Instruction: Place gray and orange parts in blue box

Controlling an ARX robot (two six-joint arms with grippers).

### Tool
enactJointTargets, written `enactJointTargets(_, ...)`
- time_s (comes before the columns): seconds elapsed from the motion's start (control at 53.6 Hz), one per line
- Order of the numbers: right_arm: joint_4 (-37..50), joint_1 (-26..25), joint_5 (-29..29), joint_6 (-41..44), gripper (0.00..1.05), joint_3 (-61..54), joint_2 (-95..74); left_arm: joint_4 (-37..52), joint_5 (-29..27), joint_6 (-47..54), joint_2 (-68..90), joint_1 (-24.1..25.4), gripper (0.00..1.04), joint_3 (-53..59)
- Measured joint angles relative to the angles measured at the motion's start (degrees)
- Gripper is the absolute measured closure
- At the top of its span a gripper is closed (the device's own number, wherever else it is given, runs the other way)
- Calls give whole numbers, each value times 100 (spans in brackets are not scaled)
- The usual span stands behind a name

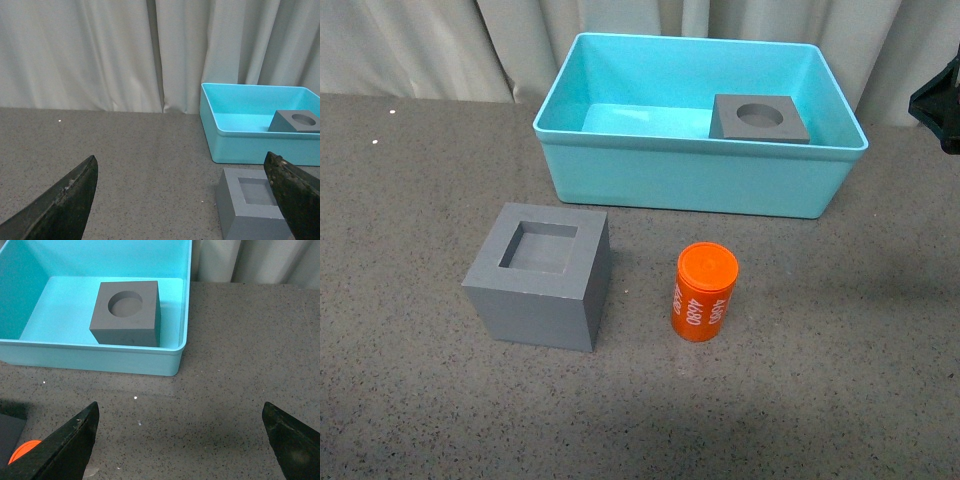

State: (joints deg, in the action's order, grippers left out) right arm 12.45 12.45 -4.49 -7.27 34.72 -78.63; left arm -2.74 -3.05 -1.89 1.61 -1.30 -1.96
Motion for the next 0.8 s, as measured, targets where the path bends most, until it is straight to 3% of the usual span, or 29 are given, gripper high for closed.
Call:
enactJointTargets(0.075, 0, -4, 2, 13, 10, -4, 0, -962, -1342, -664, 999, -341, 7, -503)
enactJointTargets(0.149, -4, -4, -15, 22, 10, -7, 0, -623, -1711, -1067, 2107, -374, 7, -713)
enactJointTargets(0.243, -4, 2, 2, 42, 10, -9, 0, 772, -1574, -1445, 3866, -330, 7, -1147)
enactJointTargets(0.373, -4, -4, -4, 44, 10, -9, 0, 2004, -1043, -1611, 5880, -452, 7, -1871)
enactJointTargets(0.56, -4, -4, 0, 44, 10, -9, 0, 1958, -492, -1486, 7851, -680, 7, -2787)
enactJointTargets(0.803, -4, -4, -2, 44, 10, -9, 0, 1755, -129, -1386, 9051, -796, 7, -3484)
